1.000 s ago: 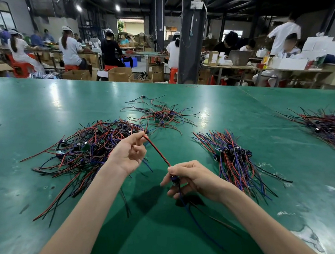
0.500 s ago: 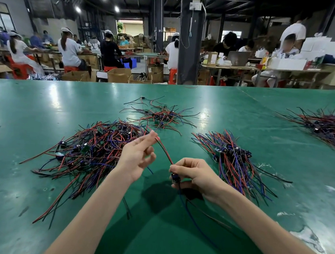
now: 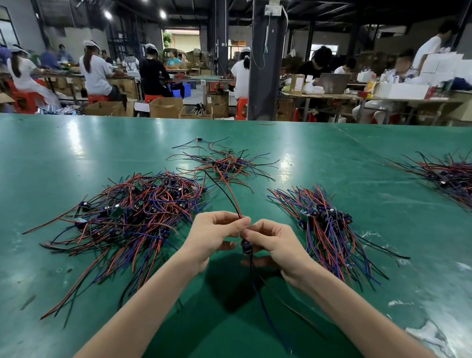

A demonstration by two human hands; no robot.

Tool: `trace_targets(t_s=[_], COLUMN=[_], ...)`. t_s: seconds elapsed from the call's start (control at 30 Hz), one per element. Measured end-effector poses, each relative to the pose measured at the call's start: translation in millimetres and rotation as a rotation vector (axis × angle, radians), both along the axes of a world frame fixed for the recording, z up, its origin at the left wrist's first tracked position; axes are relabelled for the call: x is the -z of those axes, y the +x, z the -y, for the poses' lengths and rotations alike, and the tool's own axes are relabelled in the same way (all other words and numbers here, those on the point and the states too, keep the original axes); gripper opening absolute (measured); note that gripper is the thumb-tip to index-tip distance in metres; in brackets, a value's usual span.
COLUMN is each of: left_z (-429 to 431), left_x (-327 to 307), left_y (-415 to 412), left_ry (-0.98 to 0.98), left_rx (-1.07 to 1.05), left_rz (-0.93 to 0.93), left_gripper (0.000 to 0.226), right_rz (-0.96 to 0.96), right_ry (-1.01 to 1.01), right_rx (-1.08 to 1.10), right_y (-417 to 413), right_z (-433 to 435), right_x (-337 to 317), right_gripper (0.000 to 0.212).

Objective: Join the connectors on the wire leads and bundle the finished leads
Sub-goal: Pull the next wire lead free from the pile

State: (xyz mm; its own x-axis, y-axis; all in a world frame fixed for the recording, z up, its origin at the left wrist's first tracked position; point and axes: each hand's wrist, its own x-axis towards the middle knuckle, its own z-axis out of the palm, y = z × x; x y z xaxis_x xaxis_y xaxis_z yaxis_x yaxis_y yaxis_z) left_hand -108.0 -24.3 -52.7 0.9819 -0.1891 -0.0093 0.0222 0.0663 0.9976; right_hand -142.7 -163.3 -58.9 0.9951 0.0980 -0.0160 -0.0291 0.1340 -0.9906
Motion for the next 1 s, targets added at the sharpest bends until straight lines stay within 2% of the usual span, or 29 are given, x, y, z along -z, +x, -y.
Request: trace_targets(t_s=[0.2, 0.57, 1.0], left_z=[1.7, 6.7, -26.3], left_x=[2.8, 3.3, -12.4], left_y=[1.5, 4.6, 24.5], left_ry=[-0.063, -0.161, -0.395], left_rx=[-0.035, -0.086, -0.274], left_rz=[0.032, -0.027, -0.142], left_gripper=[0.007, 0.011, 0.022], right_rz=[0.014, 0.051, 0.131], right_ry=[0.004, -0.002, -0.236], right_rx=[0.005, -0.001, -0.032], right_y=[1.0, 1.7, -2.8], right_z=[-0.4, 2.1, -1.5], right_x=[-0.8, -5.4, -5.1], right_gripper=[0.014, 0.018, 0.015])
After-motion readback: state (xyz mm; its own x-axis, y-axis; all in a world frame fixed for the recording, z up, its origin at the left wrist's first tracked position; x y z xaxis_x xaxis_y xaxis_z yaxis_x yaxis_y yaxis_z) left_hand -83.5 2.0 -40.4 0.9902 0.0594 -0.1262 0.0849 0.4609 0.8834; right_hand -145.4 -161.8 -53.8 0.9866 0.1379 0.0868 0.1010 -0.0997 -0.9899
